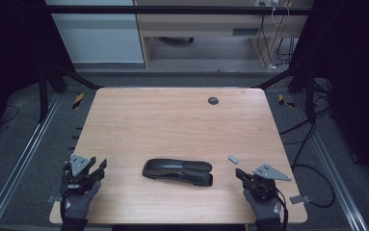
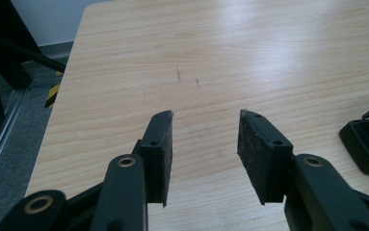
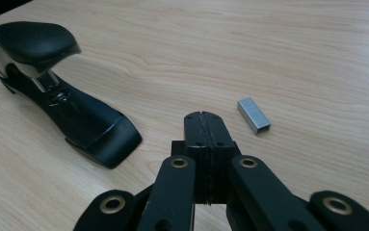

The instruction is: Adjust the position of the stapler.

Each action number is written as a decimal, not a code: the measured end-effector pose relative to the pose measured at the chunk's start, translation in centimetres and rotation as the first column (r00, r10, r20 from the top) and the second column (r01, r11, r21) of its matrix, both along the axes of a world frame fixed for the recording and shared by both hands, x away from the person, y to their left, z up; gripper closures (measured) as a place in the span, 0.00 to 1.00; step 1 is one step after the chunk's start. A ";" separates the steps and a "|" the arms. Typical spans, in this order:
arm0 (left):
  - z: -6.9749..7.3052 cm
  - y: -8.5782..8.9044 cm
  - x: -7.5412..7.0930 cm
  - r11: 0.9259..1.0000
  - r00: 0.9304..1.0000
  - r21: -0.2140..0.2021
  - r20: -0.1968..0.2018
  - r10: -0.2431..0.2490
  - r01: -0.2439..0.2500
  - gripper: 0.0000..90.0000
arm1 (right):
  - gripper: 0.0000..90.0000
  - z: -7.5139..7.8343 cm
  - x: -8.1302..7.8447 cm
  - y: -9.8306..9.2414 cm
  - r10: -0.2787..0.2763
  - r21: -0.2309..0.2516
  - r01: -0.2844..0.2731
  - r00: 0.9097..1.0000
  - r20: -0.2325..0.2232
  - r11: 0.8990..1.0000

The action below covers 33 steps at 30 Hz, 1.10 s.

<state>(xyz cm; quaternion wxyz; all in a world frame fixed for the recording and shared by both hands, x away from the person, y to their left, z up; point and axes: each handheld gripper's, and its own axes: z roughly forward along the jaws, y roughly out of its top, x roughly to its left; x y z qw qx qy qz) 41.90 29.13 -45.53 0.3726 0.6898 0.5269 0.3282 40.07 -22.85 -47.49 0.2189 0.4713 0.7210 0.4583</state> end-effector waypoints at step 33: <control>2.6 -6.4 2.6 0.993 0.993 0.011 0.017 -0.121 0.121 1.00 | 1.00 -0.9 0.3 4.3 0.107 -0.004 -0.107 0.994 -0.026 0.994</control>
